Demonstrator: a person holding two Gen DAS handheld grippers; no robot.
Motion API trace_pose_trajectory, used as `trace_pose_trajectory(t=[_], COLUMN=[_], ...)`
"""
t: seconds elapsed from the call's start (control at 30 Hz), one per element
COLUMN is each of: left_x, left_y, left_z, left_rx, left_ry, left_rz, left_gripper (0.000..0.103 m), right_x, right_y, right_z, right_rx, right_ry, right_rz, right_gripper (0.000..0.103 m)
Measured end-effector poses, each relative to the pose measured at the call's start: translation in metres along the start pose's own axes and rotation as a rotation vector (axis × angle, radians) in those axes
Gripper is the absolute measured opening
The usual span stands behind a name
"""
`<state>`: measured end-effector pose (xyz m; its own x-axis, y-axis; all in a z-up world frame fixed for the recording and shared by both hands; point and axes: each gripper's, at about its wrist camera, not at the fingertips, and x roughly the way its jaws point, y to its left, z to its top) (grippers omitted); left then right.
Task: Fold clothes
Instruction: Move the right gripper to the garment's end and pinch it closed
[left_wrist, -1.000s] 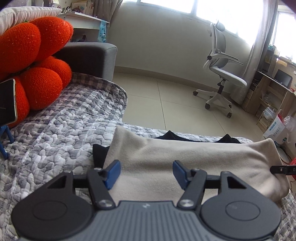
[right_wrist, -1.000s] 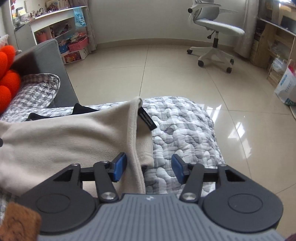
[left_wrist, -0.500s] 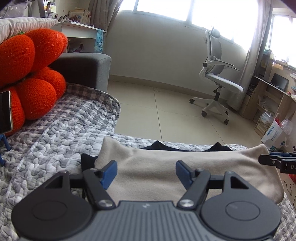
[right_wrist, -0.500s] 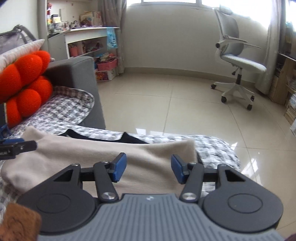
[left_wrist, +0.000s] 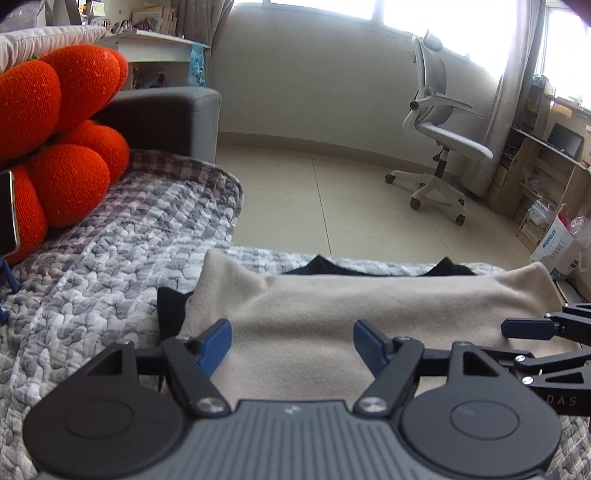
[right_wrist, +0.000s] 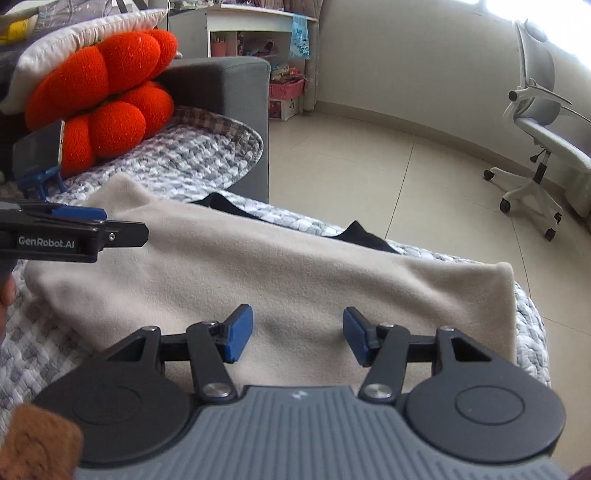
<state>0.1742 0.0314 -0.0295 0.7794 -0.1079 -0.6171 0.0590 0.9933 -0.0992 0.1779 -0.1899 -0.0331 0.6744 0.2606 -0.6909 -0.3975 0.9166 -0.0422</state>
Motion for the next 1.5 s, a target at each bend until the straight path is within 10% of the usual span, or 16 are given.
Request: trace_pose_trajectory(t=[0.3,0.37,0.4,1.5], left_x=[-0.006,-0.003,-0.002,-0.04], left_y=[0.008,0.011,0.012,0.027], left_z=[0.004,0.001,-0.001,-0.031], left_rx=[-0.038,-0.045,-0.047,-0.073], left_ry=[-0.015,-0.002,0.007,0.048], left_rz=[0.009,0.011,0.012,0.041], left_gripper=[0.074,0.074,0.074,0.077], right_x=[-0.003,-0.005,-0.004,-0.034], right_y=[0.014,0.019,0.022,0.024], right_z=[0.0,0.0,-0.001,-0.024], right_rx=[-0.047,-0.065,-0.076,0.014], right_ry=[0.022,0.025,0.034,0.083], right_rz=[0.023,0.054,0.056,0.03], right_gripper=[0.053,0.013,0.011,0.015])
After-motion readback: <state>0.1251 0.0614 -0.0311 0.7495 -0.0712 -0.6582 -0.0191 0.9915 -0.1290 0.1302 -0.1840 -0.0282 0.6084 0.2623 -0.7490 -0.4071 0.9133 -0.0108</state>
